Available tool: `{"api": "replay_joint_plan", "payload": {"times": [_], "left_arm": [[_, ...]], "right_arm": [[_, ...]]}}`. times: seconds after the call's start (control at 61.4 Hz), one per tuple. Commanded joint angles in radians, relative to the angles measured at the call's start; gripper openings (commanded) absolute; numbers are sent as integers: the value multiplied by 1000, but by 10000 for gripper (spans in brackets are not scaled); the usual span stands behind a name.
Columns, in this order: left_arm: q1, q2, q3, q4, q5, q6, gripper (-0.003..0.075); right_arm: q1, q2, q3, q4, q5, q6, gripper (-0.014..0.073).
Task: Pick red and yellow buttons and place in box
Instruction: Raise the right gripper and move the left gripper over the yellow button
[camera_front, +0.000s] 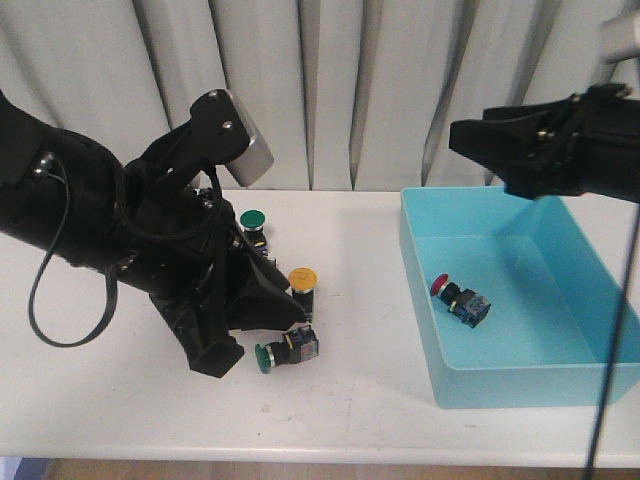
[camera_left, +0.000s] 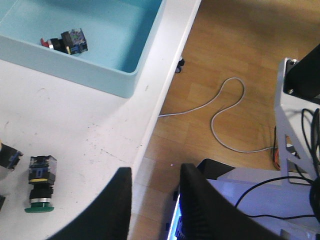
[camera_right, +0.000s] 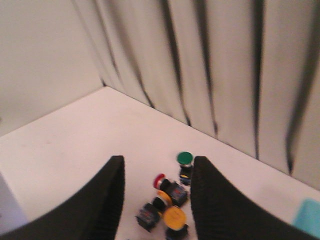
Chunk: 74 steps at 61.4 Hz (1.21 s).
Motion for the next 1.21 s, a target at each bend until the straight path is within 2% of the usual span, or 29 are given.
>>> {"api": "replay_joint_plan", "payload": {"times": [0.0,0.081,0.098,0.326,0.472,0.603,0.733,0.912,1.026,1.189], "left_arm": [[0,-26,-24,-32,-26,2,220],[0,-26,-24,-27,-26,3,220],[0,-26,-24,-27,-26,3,220],[0,-26,-24,-1,-34,3,220],[0,-26,-24,131,-81,1,220],[0,-13,-24,275,-231,-99,220],[0,27,-24,374,-443,-291,220],[0,104,-30,419,-618,-419,222],[3,196,-94,418,-603,-482,237],[21,364,-289,411,-498,-549,326]], "right_arm": [[-4,-120,11,7,-91,1,136],[-4,-213,85,7,-102,1,-11],[-4,-229,101,7,-100,1,-17],[-4,-505,347,7,32,48,-6],[-4,-625,414,7,34,47,-6],[-4,-666,433,7,36,44,-6],[-4,-669,434,7,31,41,-6],[-4,-669,434,7,28,41,-6],[-4,-669,434,7,25,41,-6],[-4,-669,434,7,23,27,-6]]}}
